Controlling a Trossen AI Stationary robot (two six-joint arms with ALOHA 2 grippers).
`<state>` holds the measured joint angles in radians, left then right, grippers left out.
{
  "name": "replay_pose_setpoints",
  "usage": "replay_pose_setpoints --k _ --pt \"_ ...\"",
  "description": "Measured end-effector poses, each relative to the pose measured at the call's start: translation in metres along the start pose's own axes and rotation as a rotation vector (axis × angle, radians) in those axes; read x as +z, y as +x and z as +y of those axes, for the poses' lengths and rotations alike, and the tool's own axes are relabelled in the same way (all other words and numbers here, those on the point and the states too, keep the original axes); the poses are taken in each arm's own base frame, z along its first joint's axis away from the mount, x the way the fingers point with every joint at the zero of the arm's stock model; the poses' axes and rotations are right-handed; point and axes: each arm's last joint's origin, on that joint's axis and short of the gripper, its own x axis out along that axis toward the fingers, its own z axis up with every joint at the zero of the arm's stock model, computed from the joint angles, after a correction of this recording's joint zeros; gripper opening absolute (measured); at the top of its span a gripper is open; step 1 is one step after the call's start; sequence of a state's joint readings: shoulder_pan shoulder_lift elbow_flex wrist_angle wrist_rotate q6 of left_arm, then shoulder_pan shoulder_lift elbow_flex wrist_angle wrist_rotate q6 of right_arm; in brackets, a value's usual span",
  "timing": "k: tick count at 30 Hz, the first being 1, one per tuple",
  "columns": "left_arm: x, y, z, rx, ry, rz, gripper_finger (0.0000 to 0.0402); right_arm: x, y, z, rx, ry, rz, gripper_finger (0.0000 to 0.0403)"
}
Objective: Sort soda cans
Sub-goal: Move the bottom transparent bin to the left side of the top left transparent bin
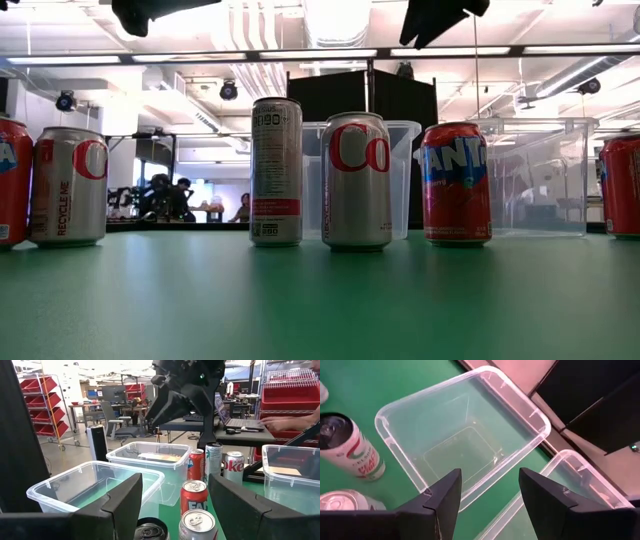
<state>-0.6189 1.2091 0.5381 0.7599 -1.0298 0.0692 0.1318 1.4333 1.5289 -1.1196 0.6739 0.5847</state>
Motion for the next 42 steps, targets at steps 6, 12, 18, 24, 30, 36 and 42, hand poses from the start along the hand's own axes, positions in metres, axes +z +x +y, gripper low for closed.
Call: replay_pose_setpoints --k 6,12,18,24,30,36,42 --pt "0.0 0.001 0.001 0.006 -0.001 0.0 0.0212 -0.001 0.005 0.004 0.033 -0.099 0.035 0.0183" --pt "0.001 0.001 0.0 0.006 -0.006 -0.003 0.0212 -0.004 0.004 0.007 0.161 -0.138 0.112 0.0184" --pt "0.002 0.001 0.0 0.006 -0.008 -0.004 0.0212 -0.012 -0.008 0.021 0.221 -0.155 0.11 0.0185" --pt "0.002 0.001 0.0 0.005 -0.001 -0.003 0.0212 -0.022 -0.025 0.037 0.197 -0.192 0.024 0.0204" --pt "0.002 0.001 0.0 0.006 0.026 -0.007 0.0212 -0.023 -0.02 0.054 0.211 -0.192 -0.02 0.0224" --pt "0.005 0.001 -0.002 -0.083 0.012 -0.031 0.0212 -0.05 -0.026 0.098 0.266 -0.324 -0.053 0.0239" --pt "0.009 0.0 -0.008 -0.322 0.001 -0.083 0.0212 -0.117 -0.082 0.14 0.39 -0.434 -0.088 0.0245"
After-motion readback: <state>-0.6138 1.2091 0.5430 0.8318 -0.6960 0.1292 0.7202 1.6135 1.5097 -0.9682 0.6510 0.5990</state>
